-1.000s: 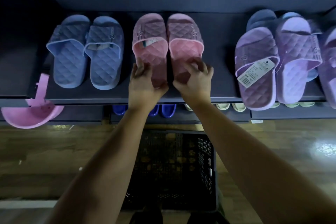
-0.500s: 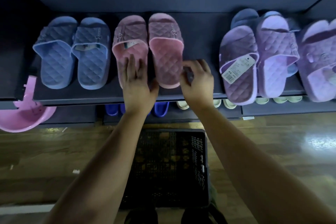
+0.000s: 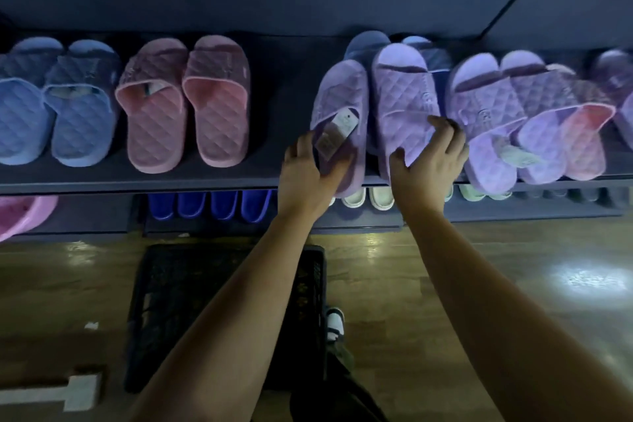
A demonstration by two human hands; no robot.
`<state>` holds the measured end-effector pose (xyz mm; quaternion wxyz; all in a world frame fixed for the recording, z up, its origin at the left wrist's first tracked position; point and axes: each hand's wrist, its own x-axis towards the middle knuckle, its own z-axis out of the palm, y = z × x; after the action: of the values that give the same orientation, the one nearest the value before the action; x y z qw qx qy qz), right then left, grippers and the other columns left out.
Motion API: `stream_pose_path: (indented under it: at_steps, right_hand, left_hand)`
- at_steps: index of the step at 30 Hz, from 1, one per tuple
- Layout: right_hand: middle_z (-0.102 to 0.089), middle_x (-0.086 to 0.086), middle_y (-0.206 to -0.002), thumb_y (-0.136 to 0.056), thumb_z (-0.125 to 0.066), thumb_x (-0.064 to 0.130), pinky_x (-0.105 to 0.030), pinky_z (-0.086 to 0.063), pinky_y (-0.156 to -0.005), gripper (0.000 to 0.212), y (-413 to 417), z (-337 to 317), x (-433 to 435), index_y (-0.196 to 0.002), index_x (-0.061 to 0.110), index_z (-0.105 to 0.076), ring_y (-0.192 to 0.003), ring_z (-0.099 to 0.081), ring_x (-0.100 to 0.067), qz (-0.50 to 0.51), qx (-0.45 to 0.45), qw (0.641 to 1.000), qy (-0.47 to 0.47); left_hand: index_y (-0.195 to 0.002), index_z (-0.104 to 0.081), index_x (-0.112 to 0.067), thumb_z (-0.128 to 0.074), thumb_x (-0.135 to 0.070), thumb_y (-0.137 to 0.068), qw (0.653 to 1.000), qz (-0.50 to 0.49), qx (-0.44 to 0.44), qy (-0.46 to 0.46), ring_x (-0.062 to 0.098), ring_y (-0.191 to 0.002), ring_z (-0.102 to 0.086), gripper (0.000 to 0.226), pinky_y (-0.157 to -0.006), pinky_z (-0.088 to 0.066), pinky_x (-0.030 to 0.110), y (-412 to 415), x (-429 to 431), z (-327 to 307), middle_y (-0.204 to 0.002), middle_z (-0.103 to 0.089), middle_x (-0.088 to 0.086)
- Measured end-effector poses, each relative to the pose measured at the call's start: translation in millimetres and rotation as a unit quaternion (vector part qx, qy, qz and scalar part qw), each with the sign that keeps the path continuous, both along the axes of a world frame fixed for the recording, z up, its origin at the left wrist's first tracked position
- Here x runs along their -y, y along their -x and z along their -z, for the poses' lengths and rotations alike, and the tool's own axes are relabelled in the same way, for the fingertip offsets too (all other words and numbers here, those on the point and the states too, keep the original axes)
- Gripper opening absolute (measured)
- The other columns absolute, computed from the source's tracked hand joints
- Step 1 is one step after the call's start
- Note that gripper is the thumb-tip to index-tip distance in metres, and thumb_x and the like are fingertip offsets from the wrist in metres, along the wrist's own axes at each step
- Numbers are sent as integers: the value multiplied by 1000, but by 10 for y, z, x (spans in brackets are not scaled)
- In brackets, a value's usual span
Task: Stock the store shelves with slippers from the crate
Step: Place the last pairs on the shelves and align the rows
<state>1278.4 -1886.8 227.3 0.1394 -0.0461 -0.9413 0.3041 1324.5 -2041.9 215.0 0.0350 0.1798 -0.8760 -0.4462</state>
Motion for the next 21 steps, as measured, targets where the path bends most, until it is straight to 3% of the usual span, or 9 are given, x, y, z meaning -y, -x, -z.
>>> stream_pose_path:
  at_steps: [3, 5, 7, 10, 13, 17, 21]
  right_hand:
    - [-45, -19, -129, -67, -63, 32, -40, -32, -90, 66, 36, 135, -225, -126, 6, -49, -113, -45, -40, -16, 90, 996, -7]
    - [-42, -19, -131, -70, -70, 29, -43, -42, -87, 68, 52, 183, -283, -129, 7, -45, -113, -47, -39, -34, 135, 990, 34]
    - [-41, -18, -132, -68, -77, 25, -45, -49, -85, 72, 68, 192, -289, -130, 10, -43, -111, -49, -37, -33, 152, 985, 73]
    - [-42, -18, -129, -65, -82, 35, -47, -49, -86, 78, 90, 181, -244, -128, 12, -43, -107, -52, -38, -32, 156, 985, 68]
    - [-48, -20, -123, -63, -79, 35, -45, -44, -89, 78, 83, 156, -139, -128, 12, -43, -106, -50, -40, -23, 161, 985, 54]
    - [-61, -11, -105, -58, -63, 52, -33, -44, -74, 66, 64, 58, 58, -113, 18, -50, -93, -57, -30, -1, 138, 980, 144]
    - [-63, 2, -84, -66, -62, 50, -39, -52, -73, 50, 90, -4, 348, -104, 20, -50, -77, -60, -18, -50, 127, 963, 234]
  left_hand:
    - [-132, -42, -17, -69, -63, -68, 998, -29, 39, -28, 28, -110, -51, 83, -86, -44, 34, 91, -184, 28, -122, -54, 11]
    - [-131, -40, -18, -75, -62, -63, 997, -47, 48, -23, 27, -111, -50, 88, -85, -43, 33, 142, -221, 51, -123, -54, 10]
    - [-130, -40, -19, -78, -60, -59, 997, -57, 48, -26, 27, -110, -51, 91, -84, -42, 30, 181, -231, 73, -122, -54, 9]
    - [-131, -39, -21, -79, -57, -61, 997, -59, 44, -27, 27, -110, -51, 88, -84, -42, 31, 198, -236, 92, -121, -55, 8]
    - [-128, -42, -19, -78, -59, -60, 997, -69, 33, 4, 28, -111, -49, 86, -84, -44, 35, 173, -201, 95, -120, -53, 10]
    - [-121, -45, -15, -76, -62, -58, 994, -98, 9, 51, 27, -106, -51, 85, -82, -45, 35, 180, 25, 74, -116, -54, 9]
    - [-119, -45, -8, -73, -66, -61, 990, -117, -5, 83, 29, -104, -53, 86, -85, -44, 35, 241, 397, 112, -114, -56, 11]
